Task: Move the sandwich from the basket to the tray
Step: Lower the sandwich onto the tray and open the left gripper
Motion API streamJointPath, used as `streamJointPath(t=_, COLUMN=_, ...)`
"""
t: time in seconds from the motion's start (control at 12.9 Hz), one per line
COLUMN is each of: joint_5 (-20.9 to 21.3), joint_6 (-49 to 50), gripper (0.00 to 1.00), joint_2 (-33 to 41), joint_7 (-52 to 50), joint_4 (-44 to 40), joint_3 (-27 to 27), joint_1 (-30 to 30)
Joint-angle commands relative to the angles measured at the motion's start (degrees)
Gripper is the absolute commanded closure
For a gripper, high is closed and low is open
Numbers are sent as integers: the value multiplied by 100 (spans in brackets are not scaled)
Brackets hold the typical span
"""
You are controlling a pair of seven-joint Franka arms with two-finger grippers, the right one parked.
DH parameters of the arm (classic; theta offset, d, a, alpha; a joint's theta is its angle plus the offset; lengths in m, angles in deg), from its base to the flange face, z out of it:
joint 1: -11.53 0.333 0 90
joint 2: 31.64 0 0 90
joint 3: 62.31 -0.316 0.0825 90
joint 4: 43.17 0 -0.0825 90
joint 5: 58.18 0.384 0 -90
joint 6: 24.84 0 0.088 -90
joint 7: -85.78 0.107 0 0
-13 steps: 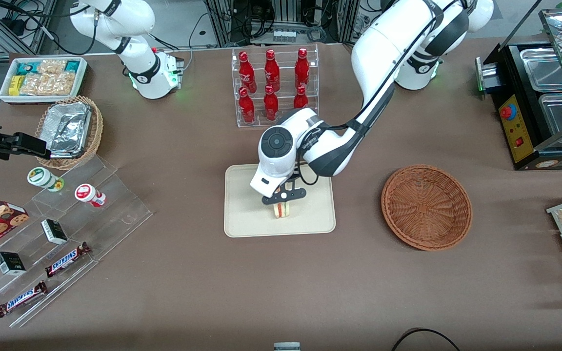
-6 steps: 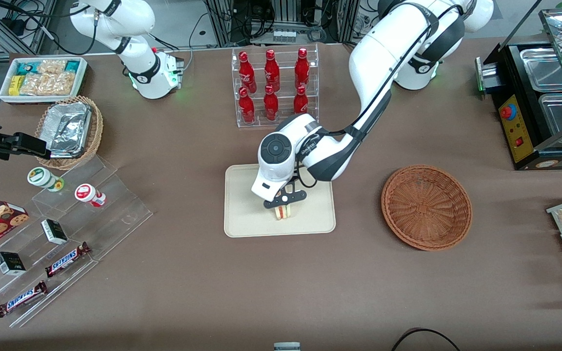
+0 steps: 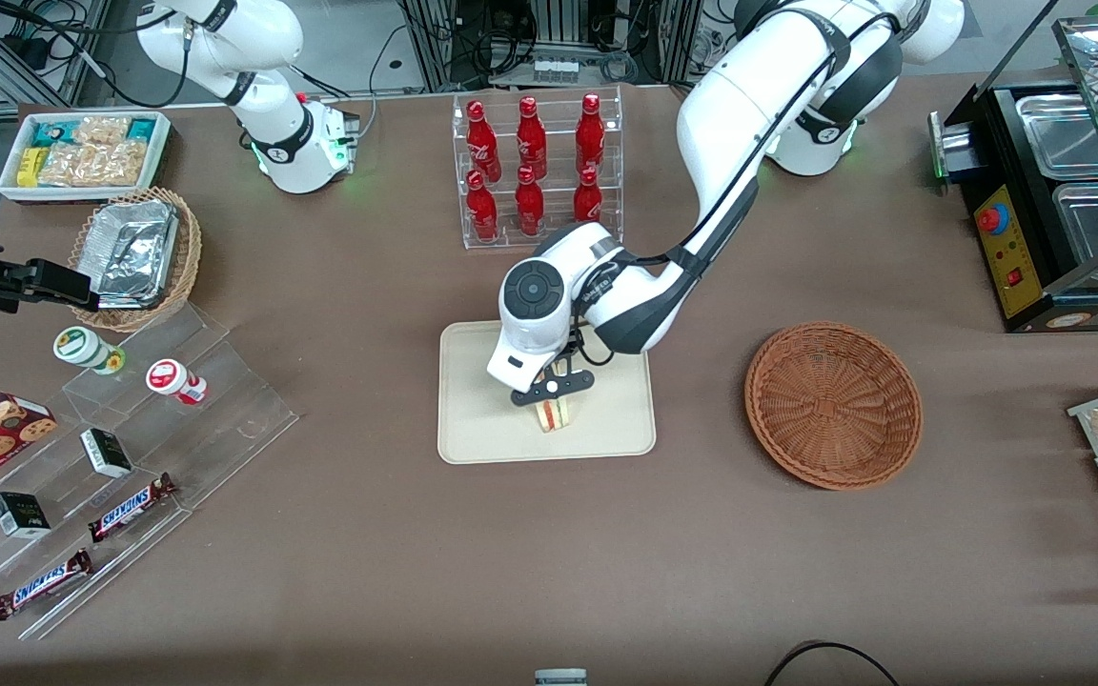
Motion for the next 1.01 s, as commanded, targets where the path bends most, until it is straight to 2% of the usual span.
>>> streamJointPath(t=0.0, joint_5=84, joint_6=131, gripper=0, joint_2=84, joint_7=-139, joint_4=-246, joint_3=-74, joint_1=-86)
streamJointPath(t=0.62, joint_5=84, joint_6=526, gripper=0, joint_2=682, joint_7=-60, joint_4=-282, joint_3=-74, joint_1=29)
streamJointPath(t=0.85, joint_5=312, joint_6=912, gripper=0, joint_2=910, joint_7=773, joint_4=-282, joint_3=-127, joint_1=125)
streamJointPath(t=0.93, joint_5=330, joint_6=1157, gripper=0, joint_2=1024, joint_7=775, joint_4=-282, joint_3=-127, joint_1=204)
